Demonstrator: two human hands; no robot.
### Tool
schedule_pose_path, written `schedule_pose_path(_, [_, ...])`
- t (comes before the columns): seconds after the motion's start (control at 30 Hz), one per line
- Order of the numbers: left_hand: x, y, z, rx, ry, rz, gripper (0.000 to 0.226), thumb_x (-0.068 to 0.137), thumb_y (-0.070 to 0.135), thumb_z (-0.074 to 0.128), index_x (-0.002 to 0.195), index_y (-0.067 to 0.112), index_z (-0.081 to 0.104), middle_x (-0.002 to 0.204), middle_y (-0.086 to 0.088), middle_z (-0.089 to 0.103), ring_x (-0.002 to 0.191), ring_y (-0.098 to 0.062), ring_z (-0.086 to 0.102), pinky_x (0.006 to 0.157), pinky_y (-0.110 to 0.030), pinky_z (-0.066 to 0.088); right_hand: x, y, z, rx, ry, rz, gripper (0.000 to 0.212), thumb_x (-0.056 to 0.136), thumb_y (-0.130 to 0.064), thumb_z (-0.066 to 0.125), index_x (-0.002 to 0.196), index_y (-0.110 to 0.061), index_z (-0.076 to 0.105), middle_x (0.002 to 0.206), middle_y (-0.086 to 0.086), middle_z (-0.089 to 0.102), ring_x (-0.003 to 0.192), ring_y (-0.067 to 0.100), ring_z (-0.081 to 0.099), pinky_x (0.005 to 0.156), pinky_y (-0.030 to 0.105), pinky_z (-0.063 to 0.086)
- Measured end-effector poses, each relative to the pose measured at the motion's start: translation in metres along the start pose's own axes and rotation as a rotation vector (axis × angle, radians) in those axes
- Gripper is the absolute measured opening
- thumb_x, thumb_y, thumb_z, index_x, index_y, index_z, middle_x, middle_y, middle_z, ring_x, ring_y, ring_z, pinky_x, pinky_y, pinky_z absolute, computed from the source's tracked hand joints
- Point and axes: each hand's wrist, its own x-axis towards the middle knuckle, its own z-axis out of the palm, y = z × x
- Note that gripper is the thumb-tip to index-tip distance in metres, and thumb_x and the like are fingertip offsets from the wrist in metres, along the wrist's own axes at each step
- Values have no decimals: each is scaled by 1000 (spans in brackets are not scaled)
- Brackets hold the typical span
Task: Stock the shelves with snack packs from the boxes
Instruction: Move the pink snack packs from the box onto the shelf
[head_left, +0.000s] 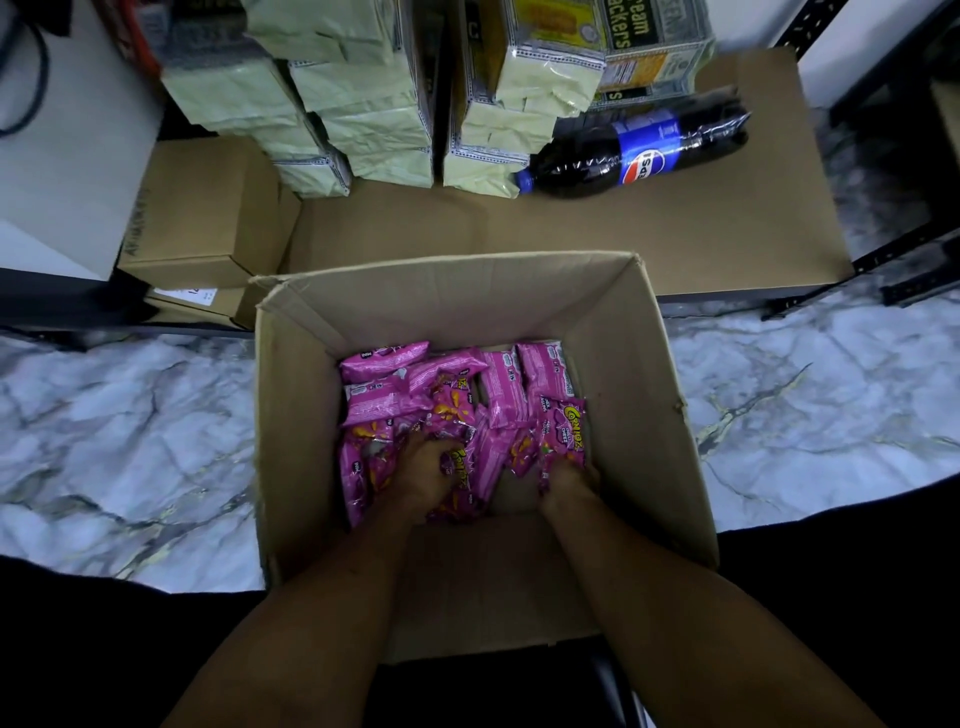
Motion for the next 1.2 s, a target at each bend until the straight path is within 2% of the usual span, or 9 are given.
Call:
schedule_pose_path(0.13, [-11, 3, -4, 447, 80, 125, 53, 87, 11, 64, 134, 34, 54, 138, -6, 35, 131, -28, 30, 111, -41, 34, -7, -4, -5, -164, -141, 15, 41, 99, -8, 45, 139, -2, 42, 134, 13, 52, 86, 21, 60, 71, 30, 56])
schedule_pose_path(0.27, [-13, 13, -12, 608, 115, 294, 29, 89, 15, 61, 114, 26, 69, 142, 0, 43, 132, -23, 31, 111, -45, 27, -14, -10, -13, -215, -266, -6, 41, 100, -8, 41, 141, -3, 40, 103, 8, 55, 73, 16, 54, 38, 19, 49])
schedule_pose_path(0.4, [-18, 15, -11, 526, 26, 261, 22, 87, 7, 62, 105, 21, 64, 115, 0, 59, 116, -18, 52, 113, -43, 28, -32, -12, -11, 19, -217, 71, 28, 94, -2, 51, 118, -16, 59, 98, 11, 65, 73, 26, 63, 52, 35, 58])
schedule_pose_path(0.53, [-23, 5, -8, 319, -29, 157, 67, 80, -1, 66, 140, 18, 41, 136, -7, 50, 123, -28, 50, 103, -39, 44, -44, -23, -15, -56, -170, -88, 31, 94, 3, 44, 106, -20, 60, 78, 7, 61, 56, 23, 55, 47, 23, 43])
schedule_pose_path(0.63, [-25, -4, -5, 138, -43, 64, 47, 82, 9, 67, 128, 14, 58, 126, -11, 59, 118, -29, 54, 99, -30, 45, -49, -27, -18, -267, -226, -226, 28, 95, 5, 42, 92, -18, 58, 71, 3, 57, 56, 18, 52, 47, 25, 39])
schedule_pose_path(0.77, [-28, -12, -6, -25, 90, -54, 36, 90, 7, 55, 125, 11, 61, 119, -13, 64, 111, -31, 59, 93, -31, 47, -49, -25, -21, -462, -269, -298, 33, 95, 3, 44, 109, -23, 58, 98, 7, 64, 73, 20, 59, 66, 34, 53])
schedule_pose_path(0.9, [-30, -12, -14, -353, 252, -62, 64, 95, 3, 51, 148, 31, 31, 100, -7, 58, 88, -29, 62, 75, -34, 53, -54, -30, -25, -498, -302, -311, 36, 95, 3, 45, 106, -30, 56, 101, 5, 60, 74, 21, 62, 61, 36, 56])
schedule_pose_path(1.0, [-32, -17, -15, -457, 358, -104, 54, 95, -2, 46, 134, 35, 49, 77, -14, 55, 66, -25, 54, 65, -45, 57, -53, -30, -24, -533, -286, -350, 36, 91, 5, 48, 94, -29, 60, 105, 9, 67, 82, 25, 69, 67, 40, 61])
schedule_pose_path(1.2, [-50, -7, -21, -885, 295, -215, 26, 94, -4, 53, 115, 5, 64, 111, -10, 49, 87, -29, 56, 57, -38, 60, -71, -24, -22, -481, -351, -346, 45, 92, 8, 46, 109, -29, 66, 89, -1, 66, 72, 20, 59, 72, 42, 57])
